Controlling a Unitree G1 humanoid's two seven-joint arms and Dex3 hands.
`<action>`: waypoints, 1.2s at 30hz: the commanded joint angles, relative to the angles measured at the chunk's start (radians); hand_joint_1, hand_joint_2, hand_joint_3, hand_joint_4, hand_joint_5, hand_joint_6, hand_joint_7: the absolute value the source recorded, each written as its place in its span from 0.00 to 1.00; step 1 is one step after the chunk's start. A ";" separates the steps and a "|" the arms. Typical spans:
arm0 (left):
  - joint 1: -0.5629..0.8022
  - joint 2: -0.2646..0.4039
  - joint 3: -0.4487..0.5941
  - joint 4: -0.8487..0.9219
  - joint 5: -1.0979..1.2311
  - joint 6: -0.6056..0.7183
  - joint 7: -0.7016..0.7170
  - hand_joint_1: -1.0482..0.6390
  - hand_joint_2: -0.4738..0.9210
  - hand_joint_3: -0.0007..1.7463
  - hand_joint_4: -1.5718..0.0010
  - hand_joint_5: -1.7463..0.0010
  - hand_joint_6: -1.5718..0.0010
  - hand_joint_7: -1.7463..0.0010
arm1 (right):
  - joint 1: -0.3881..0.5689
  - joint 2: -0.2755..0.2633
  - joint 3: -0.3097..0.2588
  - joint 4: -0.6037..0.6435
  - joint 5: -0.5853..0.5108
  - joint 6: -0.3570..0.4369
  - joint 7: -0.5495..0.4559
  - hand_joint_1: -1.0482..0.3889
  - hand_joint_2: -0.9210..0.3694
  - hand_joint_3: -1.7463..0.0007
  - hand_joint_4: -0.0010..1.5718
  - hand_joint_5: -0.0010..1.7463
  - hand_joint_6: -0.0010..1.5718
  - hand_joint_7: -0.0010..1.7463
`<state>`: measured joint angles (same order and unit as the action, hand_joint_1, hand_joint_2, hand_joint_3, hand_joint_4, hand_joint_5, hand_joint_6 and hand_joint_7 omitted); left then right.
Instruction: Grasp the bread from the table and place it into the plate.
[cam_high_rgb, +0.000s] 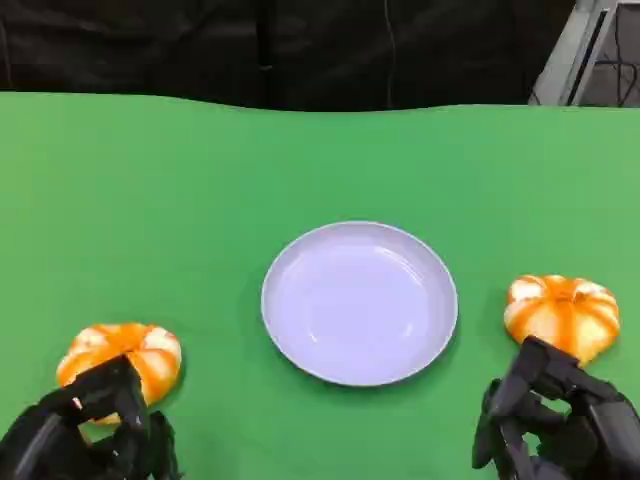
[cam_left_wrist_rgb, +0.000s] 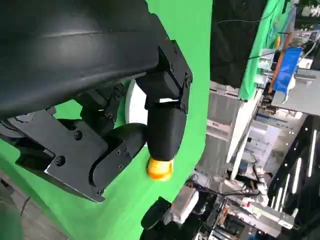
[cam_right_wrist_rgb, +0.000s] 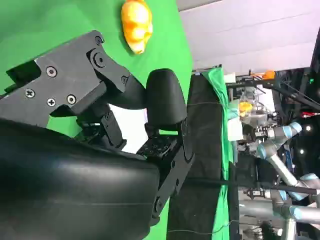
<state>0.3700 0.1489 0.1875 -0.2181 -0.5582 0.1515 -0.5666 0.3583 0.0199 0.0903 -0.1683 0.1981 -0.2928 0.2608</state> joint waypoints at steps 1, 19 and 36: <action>-0.003 0.012 0.003 -0.001 -0.001 -0.004 -0.003 0.55 0.65 0.75 0.46 0.00 0.52 0.06 | -0.003 -0.004 -0.010 0.004 0.002 -0.020 -0.004 0.63 0.27 0.33 0.54 1.00 0.43 0.96; 0.012 -0.031 -0.003 0.014 0.230 -0.314 0.072 0.53 0.78 0.51 0.52 0.13 0.52 0.27 | -0.004 -0.006 -0.010 0.001 0.001 -0.016 -0.005 0.64 0.26 0.32 0.54 1.00 0.43 0.95; -0.083 0.196 0.012 0.030 1.435 -0.546 0.655 0.18 1.00 0.05 0.74 1.00 0.64 1.00 | -0.004 -0.006 -0.013 0.002 -0.007 -0.021 -0.012 0.64 0.27 0.32 0.54 1.00 0.43 0.97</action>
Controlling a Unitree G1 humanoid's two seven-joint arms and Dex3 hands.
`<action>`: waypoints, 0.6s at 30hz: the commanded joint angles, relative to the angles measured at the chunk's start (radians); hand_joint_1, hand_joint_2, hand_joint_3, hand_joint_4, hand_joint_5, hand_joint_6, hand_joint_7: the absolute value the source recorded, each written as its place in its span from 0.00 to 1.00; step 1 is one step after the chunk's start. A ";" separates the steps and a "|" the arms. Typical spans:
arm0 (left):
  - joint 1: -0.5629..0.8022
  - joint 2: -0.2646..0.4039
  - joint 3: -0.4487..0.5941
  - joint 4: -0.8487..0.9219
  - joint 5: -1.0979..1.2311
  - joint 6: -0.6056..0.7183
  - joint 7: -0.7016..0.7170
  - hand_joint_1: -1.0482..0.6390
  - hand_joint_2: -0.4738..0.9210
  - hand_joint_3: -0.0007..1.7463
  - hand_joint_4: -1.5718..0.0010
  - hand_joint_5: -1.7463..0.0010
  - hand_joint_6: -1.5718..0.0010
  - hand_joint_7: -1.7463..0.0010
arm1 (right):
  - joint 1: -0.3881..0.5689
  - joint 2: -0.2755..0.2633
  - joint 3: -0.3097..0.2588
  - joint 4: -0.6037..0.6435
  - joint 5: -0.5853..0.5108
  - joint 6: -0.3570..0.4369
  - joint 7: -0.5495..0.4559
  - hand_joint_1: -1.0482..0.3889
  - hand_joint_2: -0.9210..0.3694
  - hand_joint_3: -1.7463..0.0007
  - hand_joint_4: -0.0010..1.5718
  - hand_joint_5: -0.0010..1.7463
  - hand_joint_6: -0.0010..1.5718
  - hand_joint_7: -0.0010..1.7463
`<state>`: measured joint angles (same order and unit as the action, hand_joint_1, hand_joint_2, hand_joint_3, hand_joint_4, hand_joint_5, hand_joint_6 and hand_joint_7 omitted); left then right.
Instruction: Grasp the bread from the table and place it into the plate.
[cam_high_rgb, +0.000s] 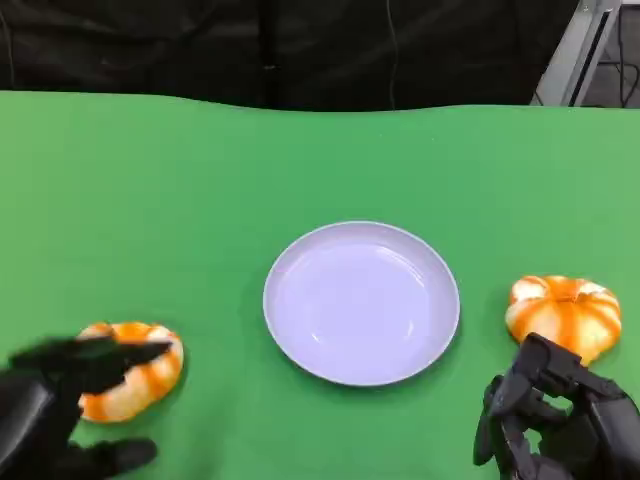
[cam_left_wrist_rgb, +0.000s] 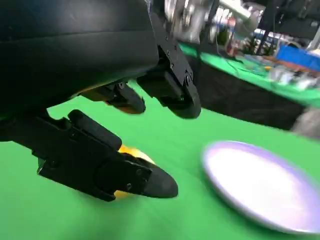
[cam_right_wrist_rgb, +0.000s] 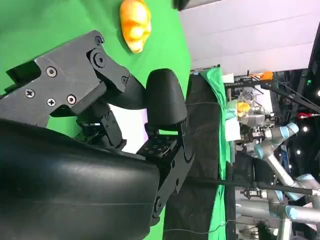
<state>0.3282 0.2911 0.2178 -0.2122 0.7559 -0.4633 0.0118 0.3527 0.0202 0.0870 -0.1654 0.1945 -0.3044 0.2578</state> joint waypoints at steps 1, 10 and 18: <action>-0.050 0.063 -0.027 0.031 0.137 0.083 0.089 0.18 1.00 0.04 0.74 1.00 0.64 1.00 | 0.002 -0.006 -0.009 -0.002 -0.004 -0.009 -0.010 0.64 0.27 0.32 0.54 1.00 0.42 0.97; -0.165 0.144 -0.123 0.147 0.185 0.215 0.086 0.15 1.00 0.03 0.75 1.00 0.65 1.00 | 0.002 -0.007 -0.007 0.004 -0.007 -0.021 -0.009 0.64 0.26 0.32 0.53 1.00 0.42 0.97; -0.228 0.154 -0.240 0.285 0.178 0.278 0.123 0.11 1.00 0.04 0.75 1.00 0.66 1.00 | 0.002 -0.008 -0.005 0.004 -0.004 -0.020 -0.008 0.64 0.27 0.31 0.54 1.00 0.42 0.97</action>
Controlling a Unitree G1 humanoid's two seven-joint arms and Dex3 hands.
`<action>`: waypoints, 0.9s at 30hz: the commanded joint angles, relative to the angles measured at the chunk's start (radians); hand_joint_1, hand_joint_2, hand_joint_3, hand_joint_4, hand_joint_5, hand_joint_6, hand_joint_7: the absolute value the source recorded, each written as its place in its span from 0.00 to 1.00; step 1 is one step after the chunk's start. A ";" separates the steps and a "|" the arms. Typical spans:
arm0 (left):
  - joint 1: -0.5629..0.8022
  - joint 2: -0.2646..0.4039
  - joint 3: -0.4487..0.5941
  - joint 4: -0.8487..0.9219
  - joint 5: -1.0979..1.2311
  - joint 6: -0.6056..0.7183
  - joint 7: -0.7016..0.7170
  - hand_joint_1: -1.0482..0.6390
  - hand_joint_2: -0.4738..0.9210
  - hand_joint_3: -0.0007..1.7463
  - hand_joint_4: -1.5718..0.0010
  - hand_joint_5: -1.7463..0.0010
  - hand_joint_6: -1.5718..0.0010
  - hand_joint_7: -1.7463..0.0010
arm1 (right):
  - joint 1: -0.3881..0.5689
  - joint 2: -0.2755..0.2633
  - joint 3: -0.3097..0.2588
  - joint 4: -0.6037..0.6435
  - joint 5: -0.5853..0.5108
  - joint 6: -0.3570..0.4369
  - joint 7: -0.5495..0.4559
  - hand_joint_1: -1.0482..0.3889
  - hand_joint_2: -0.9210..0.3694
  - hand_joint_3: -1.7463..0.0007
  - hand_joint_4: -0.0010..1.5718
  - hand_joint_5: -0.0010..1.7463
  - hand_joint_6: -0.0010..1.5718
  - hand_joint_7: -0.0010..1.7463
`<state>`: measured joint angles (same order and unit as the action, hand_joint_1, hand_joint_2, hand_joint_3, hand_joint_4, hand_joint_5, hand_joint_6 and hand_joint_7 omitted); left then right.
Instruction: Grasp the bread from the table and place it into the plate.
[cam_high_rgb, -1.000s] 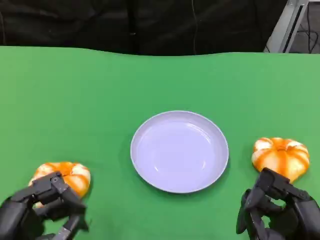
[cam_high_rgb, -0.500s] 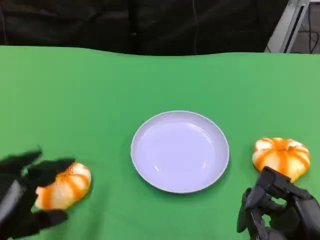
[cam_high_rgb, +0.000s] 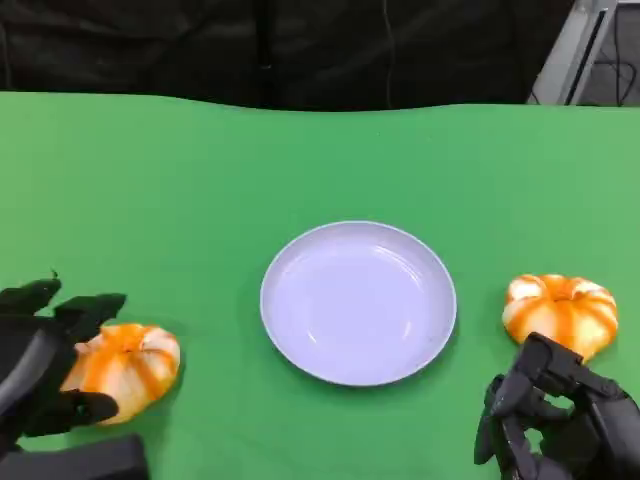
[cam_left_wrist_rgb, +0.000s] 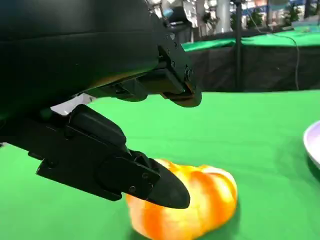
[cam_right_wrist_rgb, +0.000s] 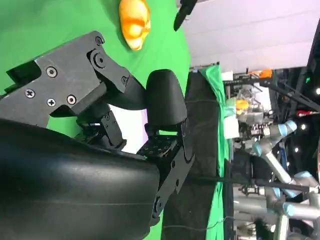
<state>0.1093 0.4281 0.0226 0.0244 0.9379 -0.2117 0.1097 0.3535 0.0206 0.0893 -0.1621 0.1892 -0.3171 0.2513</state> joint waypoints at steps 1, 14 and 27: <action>-0.011 0.018 -0.055 0.054 -0.007 0.033 0.027 0.11 1.00 0.04 0.75 1.00 0.66 1.00 | 0.001 -0.009 -0.009 0.001 0.002 -0.008 -0.001 0.64 0.27 0.31 0.53 1.00 0.42 0.97; -0.044 0.041 -0.144 0.135 -0.061 0.075 0.019 0.10 1.00 0.09 0.76 1.00 0.67 1.00 | 0.001 -0.003 -0.003 0.000 -0.003 -0.010 -0.003 0.63 0.26 0.32 0.52 1.00 0.41 0.97; -0.121 0.059 -0.198 0.255 -0.082 0.096 0.066 0.12 1.00 0.08 0.74 0.99 0.66 1.00 | 0.005 -0.007 -0.005 -0.005 0.000 -0.009 -0.001 0.63 0.26 0.32 0.52 1.00 0.42 0.97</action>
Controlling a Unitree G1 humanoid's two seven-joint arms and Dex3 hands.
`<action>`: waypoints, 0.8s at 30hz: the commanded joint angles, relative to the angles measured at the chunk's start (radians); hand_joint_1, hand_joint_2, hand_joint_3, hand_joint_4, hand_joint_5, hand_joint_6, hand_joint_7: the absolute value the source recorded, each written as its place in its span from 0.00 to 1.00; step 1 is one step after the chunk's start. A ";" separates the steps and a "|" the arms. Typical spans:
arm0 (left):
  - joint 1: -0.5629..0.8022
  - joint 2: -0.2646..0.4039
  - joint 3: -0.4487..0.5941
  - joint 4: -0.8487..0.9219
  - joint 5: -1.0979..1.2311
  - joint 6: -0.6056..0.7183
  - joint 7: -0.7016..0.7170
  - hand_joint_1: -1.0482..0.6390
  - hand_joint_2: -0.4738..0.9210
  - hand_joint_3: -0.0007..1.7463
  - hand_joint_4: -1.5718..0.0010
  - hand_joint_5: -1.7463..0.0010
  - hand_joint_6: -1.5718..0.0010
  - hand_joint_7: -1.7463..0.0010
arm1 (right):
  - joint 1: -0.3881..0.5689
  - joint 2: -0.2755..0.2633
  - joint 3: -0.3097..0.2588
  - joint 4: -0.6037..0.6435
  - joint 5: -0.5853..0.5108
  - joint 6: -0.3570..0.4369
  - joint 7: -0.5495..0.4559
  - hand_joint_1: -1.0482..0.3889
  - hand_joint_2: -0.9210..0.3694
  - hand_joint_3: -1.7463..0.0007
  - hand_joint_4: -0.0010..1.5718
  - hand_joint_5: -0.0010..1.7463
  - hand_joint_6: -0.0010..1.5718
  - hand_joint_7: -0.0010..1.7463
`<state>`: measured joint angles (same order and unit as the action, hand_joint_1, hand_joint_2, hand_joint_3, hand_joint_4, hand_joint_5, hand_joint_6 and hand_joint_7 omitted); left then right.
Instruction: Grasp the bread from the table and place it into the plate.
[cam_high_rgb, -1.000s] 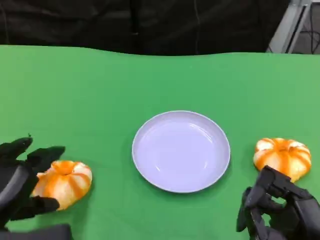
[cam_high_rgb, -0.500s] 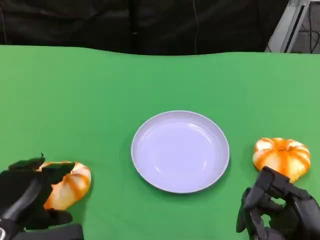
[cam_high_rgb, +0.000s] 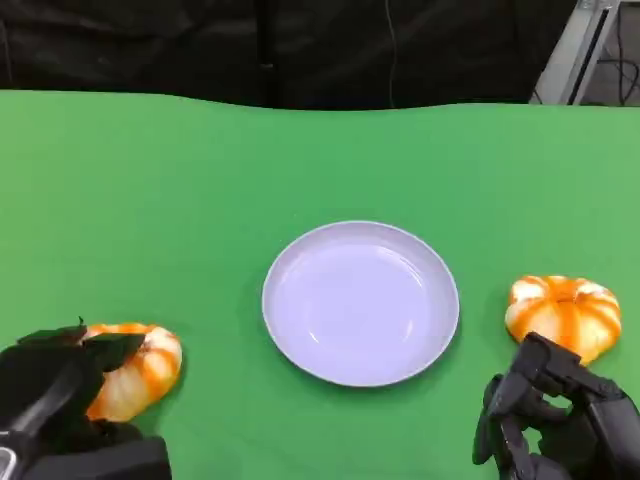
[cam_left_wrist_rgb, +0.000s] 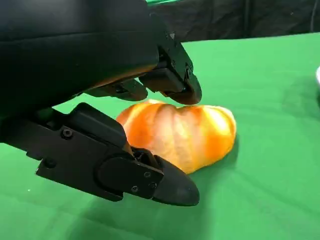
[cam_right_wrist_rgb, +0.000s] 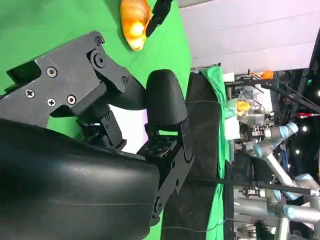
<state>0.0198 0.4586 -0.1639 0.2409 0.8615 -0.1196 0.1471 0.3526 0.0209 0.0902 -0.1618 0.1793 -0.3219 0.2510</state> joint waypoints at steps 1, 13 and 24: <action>-0.039 0.032 -0.017 0.049 -0.006 0.007 0.028 0.12 1.00 0.08 0.74 0.99 0.66 1.00 | 0.007 -0.007 -0.006 -0.004 0.010 -0.009 0.001 0.64 0.26 0.32 0.52 1.00 0.42 0.97; -0.114 0.033 -0.067 0.170 -0.019 0.012 0.047 0.13 1.00 0.09 0.73 0.99 0.67 1.00 | 0.005 -0.013 -0.013 -0.003 0.014 -0.012 0.009 0.63 0.26 0.32 0.52 1.00 0.41 0.97; -0.133 0.032 -0.114 0.245 -0.053 0.001 0.066 0.15 1.00 0.09 0.72 0.99 0.66 1.00 | 0.009 -0.005 -0.005 -0.010 0.006 -0.007 0.004 0.63 0.26 0.32 0.52 1.00 0.41 0.97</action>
<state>-0.1078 0.4717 -0.2672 0.4549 0.8179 -0.1168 0.2065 0.3610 0.0174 0.0875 -0.1621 0.1915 -0.3247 0.2668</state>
